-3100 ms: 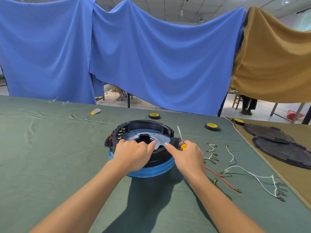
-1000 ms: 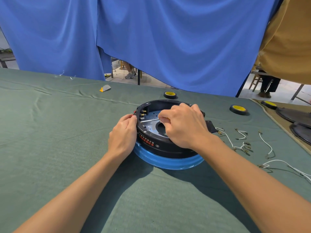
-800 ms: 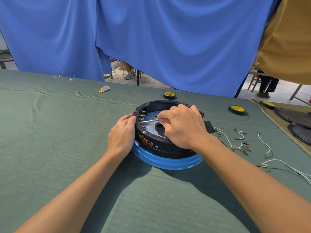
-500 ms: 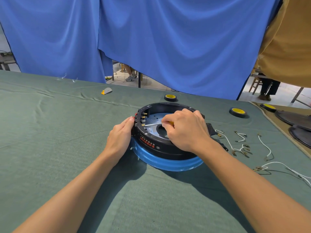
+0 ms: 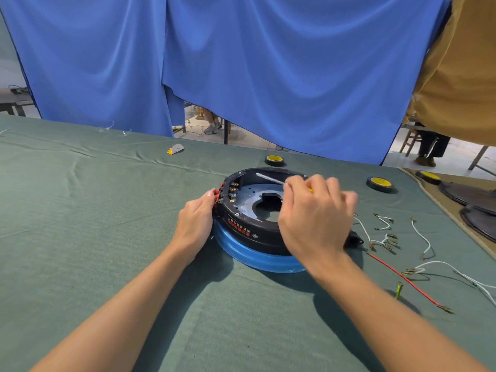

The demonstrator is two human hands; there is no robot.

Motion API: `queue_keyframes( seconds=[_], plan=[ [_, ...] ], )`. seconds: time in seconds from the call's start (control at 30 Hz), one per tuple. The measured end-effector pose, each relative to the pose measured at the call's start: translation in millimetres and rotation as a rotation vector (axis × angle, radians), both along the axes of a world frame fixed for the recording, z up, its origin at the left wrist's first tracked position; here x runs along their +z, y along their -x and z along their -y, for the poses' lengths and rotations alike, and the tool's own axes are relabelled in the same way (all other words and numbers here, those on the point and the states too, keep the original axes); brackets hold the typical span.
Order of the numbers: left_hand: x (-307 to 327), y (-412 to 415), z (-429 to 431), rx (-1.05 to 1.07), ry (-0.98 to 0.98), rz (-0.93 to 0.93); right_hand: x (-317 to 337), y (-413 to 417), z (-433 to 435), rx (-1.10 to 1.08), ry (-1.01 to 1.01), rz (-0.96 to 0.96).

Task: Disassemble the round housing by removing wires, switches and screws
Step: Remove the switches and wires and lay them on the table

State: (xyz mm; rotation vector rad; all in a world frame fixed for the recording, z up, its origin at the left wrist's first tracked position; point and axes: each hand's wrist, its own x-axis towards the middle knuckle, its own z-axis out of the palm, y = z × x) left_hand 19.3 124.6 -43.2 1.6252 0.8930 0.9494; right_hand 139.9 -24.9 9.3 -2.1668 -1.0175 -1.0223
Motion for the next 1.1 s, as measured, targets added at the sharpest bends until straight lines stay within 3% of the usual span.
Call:
queue_keyframes(
  seconds=[0.1,0.23,0.43,0.67,0.8,1.0,1.1],
  plan=[
    [2,0,0,0.016,-0.073,0.016,-21,8,5,-0.01,-0.137,-0.14],
    [1,2,5,0.042,-0.126,-0.007,-29,-6,8,0.026,-0.187,-0.138],
    [0,1,16,0.085,-0.442,-0.238,-17,-28,24,-0.049,-0.055,-0.129],
    [-1,-3,29,0.106,-0.616,-0.479,-25,9,53,0.36,0.144,-0.066],
    [0,-1,32,0.085,-0.73,-0.471,-28,23,59,0.548,0.176,-0.104],
    [7,5,23,-0.132,-0.865,-0.428,-38,18,70,0.512,0.324,-0.174],
    [11,7,23,-0.109,-0.897,-0.427,-36,24,72,0.517,0.342,-0.176]
  ],
)
